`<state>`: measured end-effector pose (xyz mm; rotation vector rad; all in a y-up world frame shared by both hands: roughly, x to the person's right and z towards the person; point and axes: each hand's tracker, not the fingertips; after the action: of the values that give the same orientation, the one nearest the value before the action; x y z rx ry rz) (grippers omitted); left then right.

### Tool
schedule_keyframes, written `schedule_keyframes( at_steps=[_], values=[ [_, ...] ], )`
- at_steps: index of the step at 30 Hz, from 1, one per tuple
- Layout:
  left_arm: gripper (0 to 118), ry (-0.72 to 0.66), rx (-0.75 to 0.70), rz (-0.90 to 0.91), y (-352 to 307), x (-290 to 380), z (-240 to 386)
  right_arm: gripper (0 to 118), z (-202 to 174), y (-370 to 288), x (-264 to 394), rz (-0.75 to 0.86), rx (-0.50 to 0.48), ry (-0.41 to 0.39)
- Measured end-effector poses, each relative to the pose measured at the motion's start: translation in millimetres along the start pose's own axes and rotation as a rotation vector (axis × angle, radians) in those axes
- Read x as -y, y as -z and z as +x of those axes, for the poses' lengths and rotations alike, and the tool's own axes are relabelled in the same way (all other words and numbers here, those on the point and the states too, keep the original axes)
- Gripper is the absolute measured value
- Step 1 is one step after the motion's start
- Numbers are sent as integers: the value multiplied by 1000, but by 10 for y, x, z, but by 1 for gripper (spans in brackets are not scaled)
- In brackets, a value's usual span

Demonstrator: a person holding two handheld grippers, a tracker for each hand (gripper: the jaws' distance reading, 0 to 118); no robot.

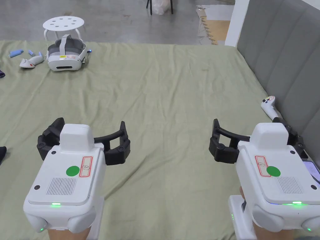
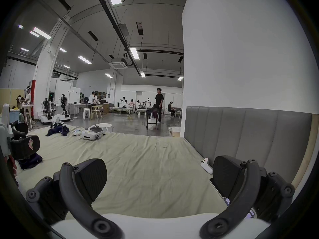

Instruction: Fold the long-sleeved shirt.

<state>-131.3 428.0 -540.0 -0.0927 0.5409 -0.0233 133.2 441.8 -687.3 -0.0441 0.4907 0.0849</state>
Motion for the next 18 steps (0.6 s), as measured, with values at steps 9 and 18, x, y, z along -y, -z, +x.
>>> schedule_keyframes(
  at_steps=[9, 18],
  values=[
    [111, -22, 9, 3, 11, -1, -4, 118, -15, 1, 4, -9, -6, 4],
    [111, -15, 6, -1, -5, -24, -9, 118, -37, 19, -3, -8, -17, 13]
  ],
)
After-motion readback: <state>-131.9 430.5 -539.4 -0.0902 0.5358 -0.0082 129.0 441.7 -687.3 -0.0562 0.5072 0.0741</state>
